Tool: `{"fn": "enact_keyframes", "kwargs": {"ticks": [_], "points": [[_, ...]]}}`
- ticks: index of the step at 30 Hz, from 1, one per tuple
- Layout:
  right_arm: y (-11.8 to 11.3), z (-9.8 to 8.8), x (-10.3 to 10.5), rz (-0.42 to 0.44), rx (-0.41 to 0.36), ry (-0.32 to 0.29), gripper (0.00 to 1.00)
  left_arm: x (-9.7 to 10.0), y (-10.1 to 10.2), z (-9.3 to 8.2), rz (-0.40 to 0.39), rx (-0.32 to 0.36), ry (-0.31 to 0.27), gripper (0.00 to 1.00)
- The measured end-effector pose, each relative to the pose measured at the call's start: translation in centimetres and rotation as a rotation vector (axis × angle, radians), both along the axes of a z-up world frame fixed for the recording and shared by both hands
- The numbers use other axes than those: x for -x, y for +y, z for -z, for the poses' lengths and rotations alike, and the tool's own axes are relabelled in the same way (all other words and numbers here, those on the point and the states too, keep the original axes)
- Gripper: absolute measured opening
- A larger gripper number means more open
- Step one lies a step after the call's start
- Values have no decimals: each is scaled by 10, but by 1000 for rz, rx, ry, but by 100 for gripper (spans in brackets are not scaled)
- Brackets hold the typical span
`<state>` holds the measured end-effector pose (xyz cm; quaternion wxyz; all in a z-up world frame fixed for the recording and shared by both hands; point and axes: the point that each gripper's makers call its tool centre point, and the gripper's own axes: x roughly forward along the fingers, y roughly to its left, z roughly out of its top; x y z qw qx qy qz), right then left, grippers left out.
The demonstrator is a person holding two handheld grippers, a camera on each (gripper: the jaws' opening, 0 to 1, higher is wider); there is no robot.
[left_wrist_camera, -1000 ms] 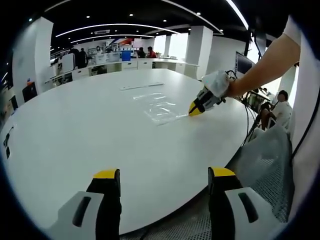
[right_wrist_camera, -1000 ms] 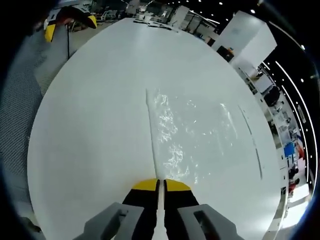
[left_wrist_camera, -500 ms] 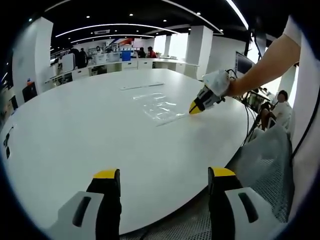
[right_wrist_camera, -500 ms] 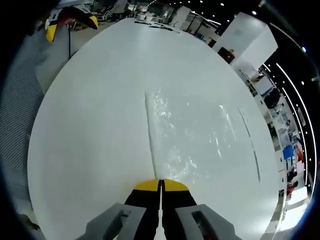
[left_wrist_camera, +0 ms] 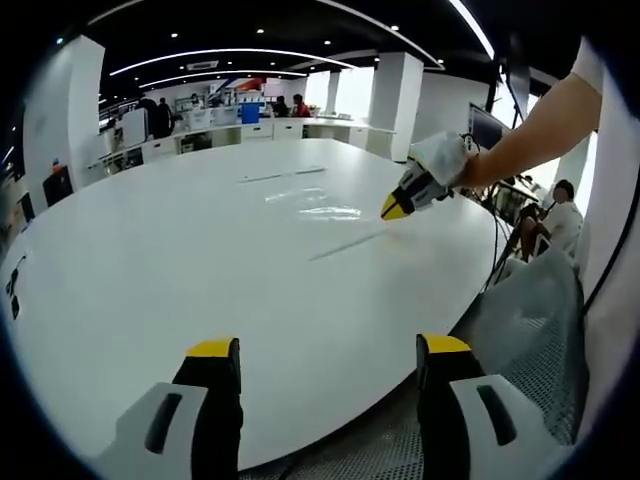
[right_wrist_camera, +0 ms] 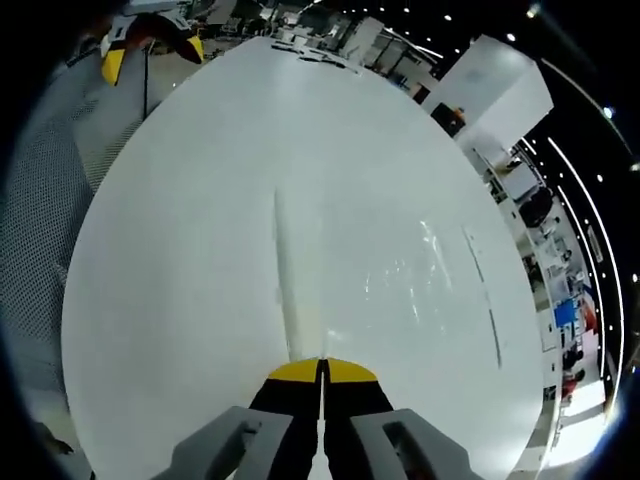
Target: Arrange the food packaging bags into a neat stack by flattening each bag and aligning their edges.
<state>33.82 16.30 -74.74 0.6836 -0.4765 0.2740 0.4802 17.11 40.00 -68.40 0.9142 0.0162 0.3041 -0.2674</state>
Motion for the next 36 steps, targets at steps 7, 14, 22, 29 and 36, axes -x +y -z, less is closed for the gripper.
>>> {"fn": "enact_keyframes", "kwargs": {"ticks": [7,14,22,29,36], "points": [[2,-17,4,-18,-8,-33,0,0,0,0,6,3,-3,70],[1,-34,8,-24,-12,-57,0,1,-1,-1,13,6,-5,70],[4,-52,17,-29,-19,-64,0,2,-1,0,24,9,-13,70],[6,-63,29,-40,-20,-56,0,4,-1,2,37,11,-17,70],[8,-81,40,-30,-34,-54,0,5,0,4,55,8,-20,70]]}}
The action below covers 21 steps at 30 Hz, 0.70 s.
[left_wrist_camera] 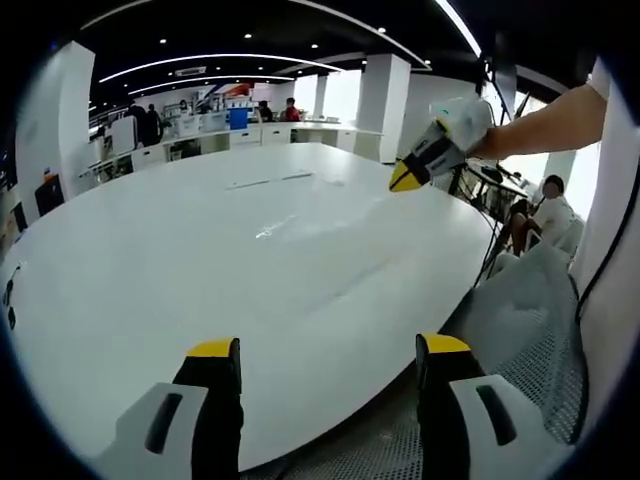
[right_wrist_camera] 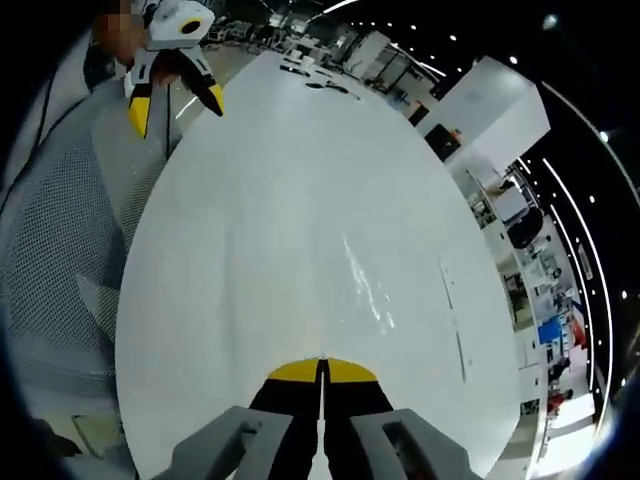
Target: Arrange the food packaging bags into a neat stack by flattening each bag and aligning their edges.
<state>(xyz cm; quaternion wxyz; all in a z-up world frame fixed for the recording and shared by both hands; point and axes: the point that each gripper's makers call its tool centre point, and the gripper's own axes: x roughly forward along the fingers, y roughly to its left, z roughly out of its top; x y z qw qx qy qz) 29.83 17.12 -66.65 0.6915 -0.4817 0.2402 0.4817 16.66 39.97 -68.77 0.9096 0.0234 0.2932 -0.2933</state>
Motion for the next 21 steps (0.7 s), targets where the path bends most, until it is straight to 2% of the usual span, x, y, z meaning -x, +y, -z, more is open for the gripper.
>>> {"fn": "enact_keyframes", "kwargs": {"ticks": [7,11,21], "points": [[2,-16,8,-6,-8,-15,0,2,-1,2,18,-2,-1,69],[4,-25,13,-16,-3,-23,0,4,-6,-3,26,-2,-3,69],[8,-44,24,-24,20,0,0,8,-14,-11,42,0,-3,68]]}}
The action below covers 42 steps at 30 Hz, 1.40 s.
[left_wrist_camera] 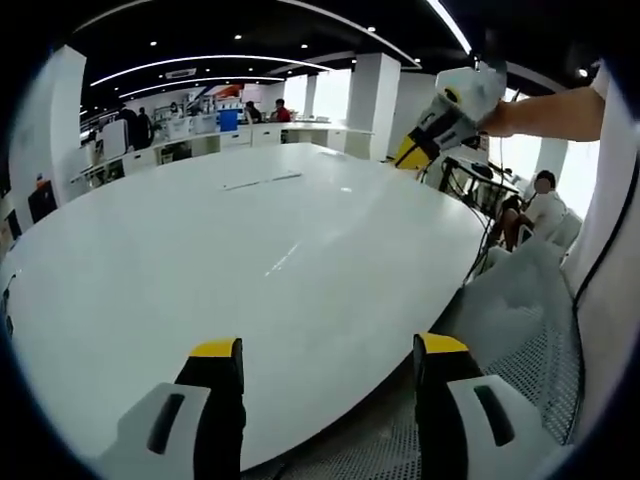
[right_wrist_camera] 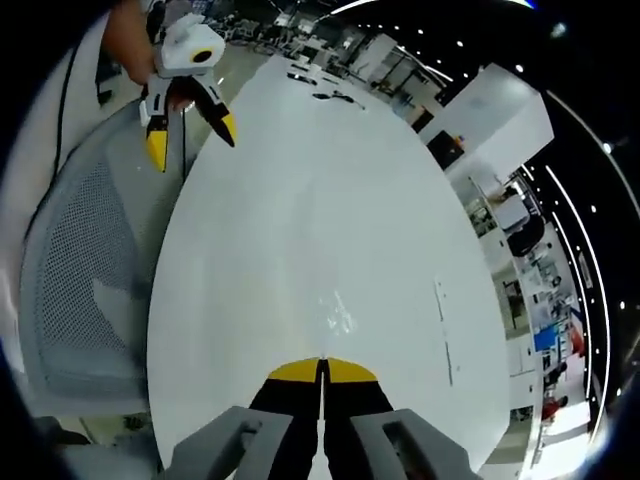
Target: Arrange the food packaging bags into a neat stack by flattening each bag and aligning their edges.
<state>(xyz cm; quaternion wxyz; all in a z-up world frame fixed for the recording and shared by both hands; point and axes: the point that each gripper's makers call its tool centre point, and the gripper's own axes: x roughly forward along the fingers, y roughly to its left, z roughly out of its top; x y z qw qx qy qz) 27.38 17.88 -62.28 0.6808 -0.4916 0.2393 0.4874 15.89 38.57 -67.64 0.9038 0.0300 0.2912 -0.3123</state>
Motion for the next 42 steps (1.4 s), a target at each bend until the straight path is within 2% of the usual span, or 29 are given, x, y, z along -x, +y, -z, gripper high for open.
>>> {"fn": "enact_keyframes", "kwargs": {"ticks": [7,16,21,32,42], "points": [[5,-16,6,-8,3,0,0,2,-4,-6,12,1,3,67],[7,-35,13,37,-3,36,0,-1,3,-6,15,12,11,66],[9,-44,15,32,-6,35,0,-3,0,-10,47,4,0,66],[13,-54,21,48,-7,62,0,-15,-7,-42,97,-3,-51,63],[14,-56,20,79,1,82,0,-28,-12,-73,148,-42,-103,58]]}}
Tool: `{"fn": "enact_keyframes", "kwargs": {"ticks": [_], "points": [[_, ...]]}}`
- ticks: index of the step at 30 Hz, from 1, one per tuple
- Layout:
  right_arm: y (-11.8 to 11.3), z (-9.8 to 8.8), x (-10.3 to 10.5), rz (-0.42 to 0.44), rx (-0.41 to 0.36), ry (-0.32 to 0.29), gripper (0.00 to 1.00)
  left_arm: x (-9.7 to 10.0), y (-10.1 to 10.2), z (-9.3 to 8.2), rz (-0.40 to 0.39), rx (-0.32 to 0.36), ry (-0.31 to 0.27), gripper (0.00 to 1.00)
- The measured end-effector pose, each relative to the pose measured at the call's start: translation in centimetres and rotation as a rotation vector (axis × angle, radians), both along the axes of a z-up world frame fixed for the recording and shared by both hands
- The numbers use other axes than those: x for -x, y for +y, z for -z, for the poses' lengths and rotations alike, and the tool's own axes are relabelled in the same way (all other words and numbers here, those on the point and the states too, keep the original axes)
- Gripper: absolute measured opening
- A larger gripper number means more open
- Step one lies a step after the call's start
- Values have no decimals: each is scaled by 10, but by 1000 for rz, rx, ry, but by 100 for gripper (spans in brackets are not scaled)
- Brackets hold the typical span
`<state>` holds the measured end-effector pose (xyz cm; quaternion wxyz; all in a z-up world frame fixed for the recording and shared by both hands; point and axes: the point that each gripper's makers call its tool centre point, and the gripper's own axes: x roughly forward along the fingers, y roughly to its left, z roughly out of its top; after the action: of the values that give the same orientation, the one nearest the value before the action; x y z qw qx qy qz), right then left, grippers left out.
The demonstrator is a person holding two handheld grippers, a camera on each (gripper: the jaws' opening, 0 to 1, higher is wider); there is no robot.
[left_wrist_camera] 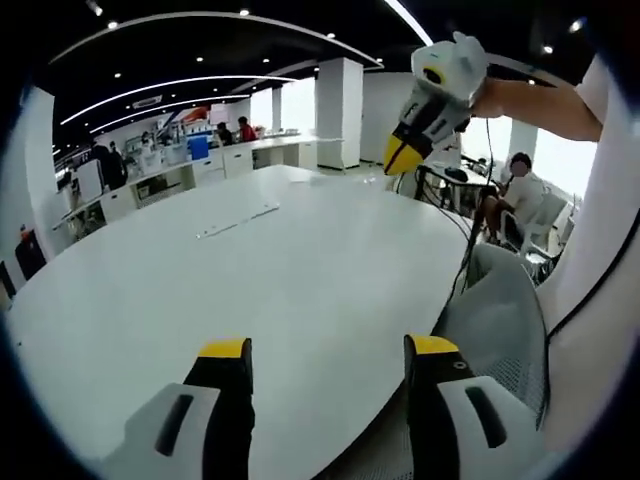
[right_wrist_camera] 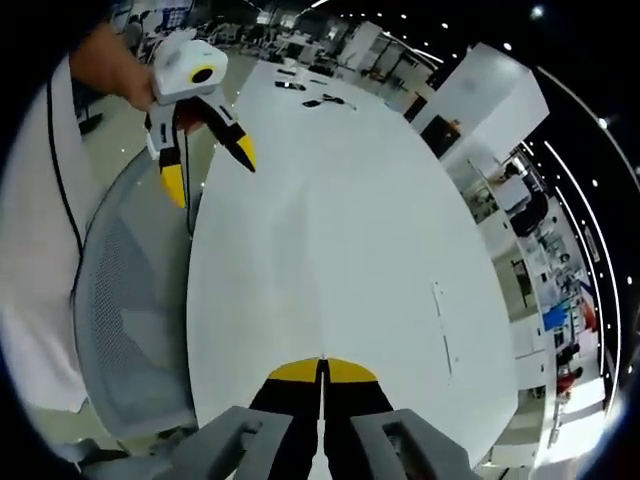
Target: Arrange the food packaging bags into a neat stack by flattening each bag and aligning their edges.
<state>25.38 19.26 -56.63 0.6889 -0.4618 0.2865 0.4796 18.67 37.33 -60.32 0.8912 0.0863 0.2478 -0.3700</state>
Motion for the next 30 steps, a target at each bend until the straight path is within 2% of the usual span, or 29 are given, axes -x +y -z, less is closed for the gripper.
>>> {"fn": "enact_keyframes", "kwargs": {"ticks": [7,9,11,18,30], "points": [[0,-5,2,7,6,13,0,-13,-6,-25,43,-33,-34,54],[0,-5,3,7,7,20,0,-13,-9,-30,59,-38,-36,50],[0,-7,5,11,7,25,0,-13,-12,-32,84,-54,-32,46],[-1,-13,7,22,19,26,0,-15,-21,-39,157,-131,-50,45],[2,-28,10,29,33,33,0,-27,-28,-55,230,-184,-76,40]]}}
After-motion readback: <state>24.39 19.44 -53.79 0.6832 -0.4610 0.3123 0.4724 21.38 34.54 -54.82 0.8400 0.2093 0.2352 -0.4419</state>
